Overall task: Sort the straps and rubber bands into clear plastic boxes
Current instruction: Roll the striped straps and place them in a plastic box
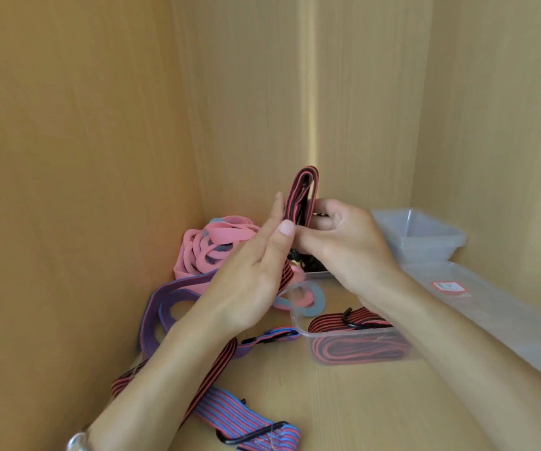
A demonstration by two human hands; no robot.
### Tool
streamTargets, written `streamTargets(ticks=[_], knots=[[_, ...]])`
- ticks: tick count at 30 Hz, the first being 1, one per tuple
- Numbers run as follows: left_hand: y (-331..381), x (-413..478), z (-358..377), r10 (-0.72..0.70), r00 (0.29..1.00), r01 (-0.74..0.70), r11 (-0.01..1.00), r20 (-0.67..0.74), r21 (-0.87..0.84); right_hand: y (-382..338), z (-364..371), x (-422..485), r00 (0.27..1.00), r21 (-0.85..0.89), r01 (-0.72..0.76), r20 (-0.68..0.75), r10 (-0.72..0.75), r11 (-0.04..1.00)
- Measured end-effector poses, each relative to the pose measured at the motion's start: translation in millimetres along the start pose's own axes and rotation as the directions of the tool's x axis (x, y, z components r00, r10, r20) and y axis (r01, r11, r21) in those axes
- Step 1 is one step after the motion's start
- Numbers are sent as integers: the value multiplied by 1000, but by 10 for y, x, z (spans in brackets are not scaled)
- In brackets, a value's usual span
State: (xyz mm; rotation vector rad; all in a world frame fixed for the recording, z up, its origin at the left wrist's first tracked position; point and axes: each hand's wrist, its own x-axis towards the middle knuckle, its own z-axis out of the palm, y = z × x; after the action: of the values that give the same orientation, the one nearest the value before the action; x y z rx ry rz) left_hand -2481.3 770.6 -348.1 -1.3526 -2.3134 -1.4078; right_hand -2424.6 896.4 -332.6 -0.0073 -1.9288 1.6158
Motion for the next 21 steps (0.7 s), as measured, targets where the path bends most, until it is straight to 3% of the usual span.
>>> streamTargets(ticks=[4,8,11,17,19,21], knots=[[58,-34,-30,16,999,-14,999,-40,39,60,28,-4,999,-12,28,22,-28,1000],[142,-24,-50,-8,997,-8,978,-77,-208,91,-14,-16,988,-279,152,67,-138,948],[83,12,-55,15,1000,-23,927,-25,-374,86,-57,-34,976,-444,217,105,-190,869],[27,13,-55,51,996,-77,920,-76,-385,34,-101,-23,937,-313,201,336,-90,928],[-20,23,-65,91,991,-119,931,-96,-345,-24,-125,-13,944,-144,146,315,-94,979],[-80,33,-79,135,983,-160,965,-126,-210,-64,-182,29,978,-30,88,193,-81,996]])
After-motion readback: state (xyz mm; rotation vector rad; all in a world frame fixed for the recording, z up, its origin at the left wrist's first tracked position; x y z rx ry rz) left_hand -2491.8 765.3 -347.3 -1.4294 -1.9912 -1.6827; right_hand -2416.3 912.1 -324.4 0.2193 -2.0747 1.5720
